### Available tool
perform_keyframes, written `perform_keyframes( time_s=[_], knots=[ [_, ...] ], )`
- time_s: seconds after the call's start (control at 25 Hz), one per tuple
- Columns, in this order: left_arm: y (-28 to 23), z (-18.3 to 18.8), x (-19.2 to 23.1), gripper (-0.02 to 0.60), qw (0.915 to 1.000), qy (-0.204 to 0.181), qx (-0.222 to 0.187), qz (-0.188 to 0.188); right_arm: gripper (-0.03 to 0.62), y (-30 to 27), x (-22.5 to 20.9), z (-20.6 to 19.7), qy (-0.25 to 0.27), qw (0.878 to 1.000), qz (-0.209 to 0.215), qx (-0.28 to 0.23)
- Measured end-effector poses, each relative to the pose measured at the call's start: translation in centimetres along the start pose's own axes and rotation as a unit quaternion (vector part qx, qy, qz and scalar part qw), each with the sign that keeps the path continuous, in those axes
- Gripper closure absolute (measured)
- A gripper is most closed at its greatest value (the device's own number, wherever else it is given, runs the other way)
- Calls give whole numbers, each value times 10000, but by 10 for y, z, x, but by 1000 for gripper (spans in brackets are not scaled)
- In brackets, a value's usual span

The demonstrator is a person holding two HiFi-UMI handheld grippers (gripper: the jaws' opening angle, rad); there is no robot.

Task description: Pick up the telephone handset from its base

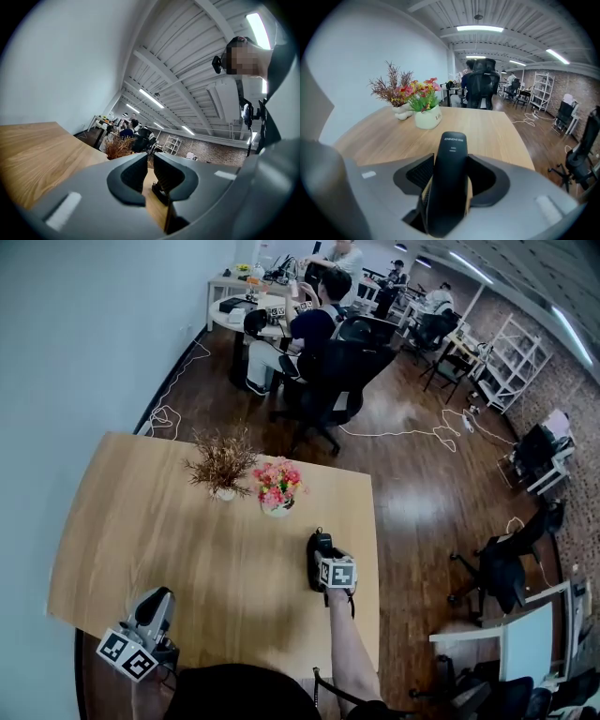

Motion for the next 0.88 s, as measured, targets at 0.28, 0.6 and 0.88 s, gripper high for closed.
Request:
perform_keyframes(
  time_s=[0.28,0.6,0.88],
  knots=[
    [1,-4,-1,535,10000,1,-1,-68,368,64,-7,-4,-371,9923,160,-1175],
    [-14,0,-9,535,9993,-70,78,-360,370,191,-15,0,-1677,9077,1461,-3559],
    [-40,3,-15,535,9973,-20,85,-731,376,277,17,27,-1318,8571,2020,-4552]
  ],
)
Point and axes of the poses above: the fingertips, and each gripper's own axes: y backward along the fingers, x to its left, z out of its top, the point moved 10 cm from there along y, backward along the fingers, and after that the axes turned 8 degrees about x, right-handed, at the moved point
